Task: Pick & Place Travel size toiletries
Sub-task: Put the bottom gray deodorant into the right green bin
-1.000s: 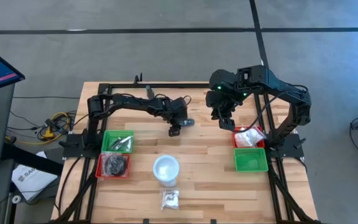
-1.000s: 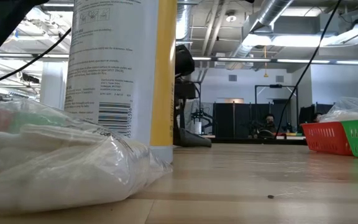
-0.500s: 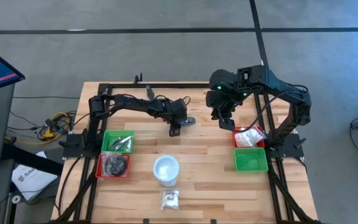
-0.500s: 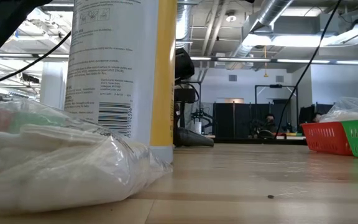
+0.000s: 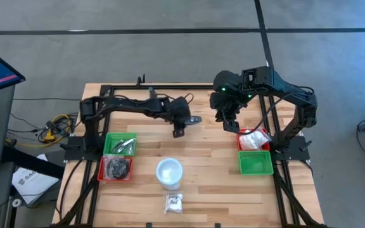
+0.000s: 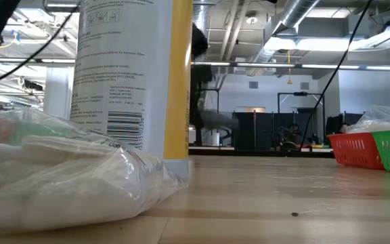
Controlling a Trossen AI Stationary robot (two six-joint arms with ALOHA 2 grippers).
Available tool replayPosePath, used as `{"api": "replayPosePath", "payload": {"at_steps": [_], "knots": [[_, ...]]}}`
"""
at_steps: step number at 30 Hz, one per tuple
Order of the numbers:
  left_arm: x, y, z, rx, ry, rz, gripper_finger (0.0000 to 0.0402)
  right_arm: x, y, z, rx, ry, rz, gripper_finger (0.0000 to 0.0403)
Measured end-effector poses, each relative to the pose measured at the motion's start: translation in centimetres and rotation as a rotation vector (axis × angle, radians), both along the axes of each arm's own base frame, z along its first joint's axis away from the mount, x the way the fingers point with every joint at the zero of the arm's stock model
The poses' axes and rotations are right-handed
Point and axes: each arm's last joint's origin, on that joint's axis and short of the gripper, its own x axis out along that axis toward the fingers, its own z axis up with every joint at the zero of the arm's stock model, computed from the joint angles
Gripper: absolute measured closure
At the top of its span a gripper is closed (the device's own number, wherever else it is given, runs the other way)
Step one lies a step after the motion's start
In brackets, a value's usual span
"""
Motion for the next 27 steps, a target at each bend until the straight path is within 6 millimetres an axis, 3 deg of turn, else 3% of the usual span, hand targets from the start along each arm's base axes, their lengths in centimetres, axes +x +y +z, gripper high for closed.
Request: {"api": "replayPosePath", "payload": {"at_steps": [10,15,19,27], "knots": [[-2.4,-3.4,9.2,0.031,-0.260,-0.041,0.0225,1.2,0.1,-0.6,0.019,0.003,-0.024,0.0338],[-4.1,-4.8,12.7,0.075,-0.356,-0.046,0.0226,2.5,1.2,-1.4,0.038,0.005,0.038,0.0338],[-4.6,-5.6,13.8,0.089,-0.392,-0.056,0.0226,3.4,2.2,-1.9,0.038,0.010,0.092,0.0336],[-4.4,-6.9,13.7,0.066,-0.395,-0.073,0.0226,3.7,2.5,-1.8,0.037,-0.026,0.096,0.0302]]}}
